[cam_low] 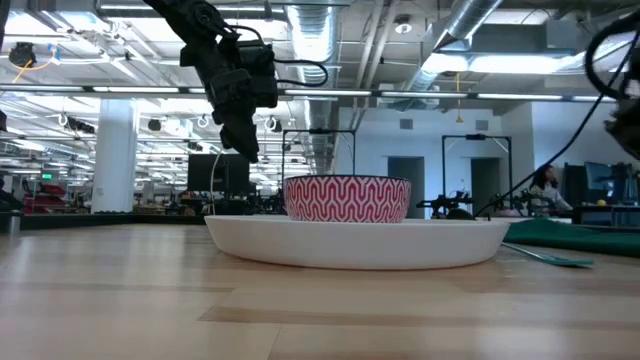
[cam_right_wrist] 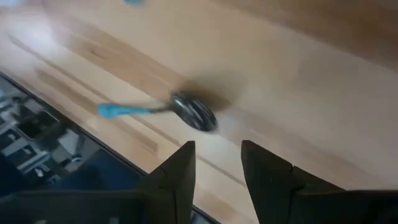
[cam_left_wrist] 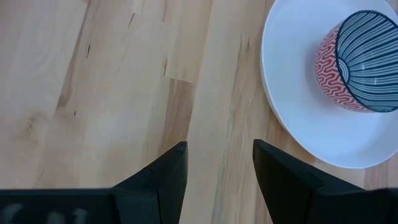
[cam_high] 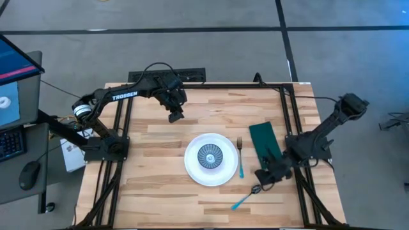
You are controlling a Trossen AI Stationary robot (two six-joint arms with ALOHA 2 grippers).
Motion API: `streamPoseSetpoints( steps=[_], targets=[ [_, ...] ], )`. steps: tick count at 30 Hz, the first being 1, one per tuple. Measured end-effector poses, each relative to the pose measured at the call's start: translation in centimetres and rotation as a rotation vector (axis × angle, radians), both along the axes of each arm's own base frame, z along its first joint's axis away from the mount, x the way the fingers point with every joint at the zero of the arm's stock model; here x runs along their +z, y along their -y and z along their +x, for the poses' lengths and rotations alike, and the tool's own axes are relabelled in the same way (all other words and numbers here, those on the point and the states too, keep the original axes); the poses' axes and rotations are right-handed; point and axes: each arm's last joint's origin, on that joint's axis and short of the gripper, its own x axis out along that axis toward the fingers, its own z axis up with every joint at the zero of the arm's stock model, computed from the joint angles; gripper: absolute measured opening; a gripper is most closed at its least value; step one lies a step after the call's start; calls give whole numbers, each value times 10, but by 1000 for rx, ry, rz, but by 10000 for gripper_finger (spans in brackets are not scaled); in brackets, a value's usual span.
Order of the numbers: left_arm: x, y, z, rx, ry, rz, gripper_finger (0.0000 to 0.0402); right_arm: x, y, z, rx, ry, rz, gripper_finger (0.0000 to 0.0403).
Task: Set table place
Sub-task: Put the blue spoon into the blue bowl
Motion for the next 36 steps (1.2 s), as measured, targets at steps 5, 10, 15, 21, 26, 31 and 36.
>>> streamPoseSetpoints(
  steps=[5, 10, 15, 21, 26, 31, 36],
  targets=[
    [0, 0, 0, 11, 2, -5, 171, 1, -8, -5, -18, 56, -27, 154],
    [0, 0, 0, 13, -1, -8, 171, -1, -8, -5, -29, 58, -57, 154],
    [0, 1, 0, 13, -5, -12, 171, -12, -10, -3, -21, 16, -101, 154],
    [0, 1, 0, 14, -7, -13, 171, -19, -14, 3, 16, 43, -113, 154],
    [0, 1, 0, 14, -8, -14, 171, -21, -17, 6, 33, 63, -112, 154],
    [0, 1, 0, 14, -8, -14, 171, -21, -17, 6, 34, 62, -112, 154],
    [0, 1, 0, 14, -9, -14, 171, -21, -17, 6, 44, 67, -116, 154]
  ],
)
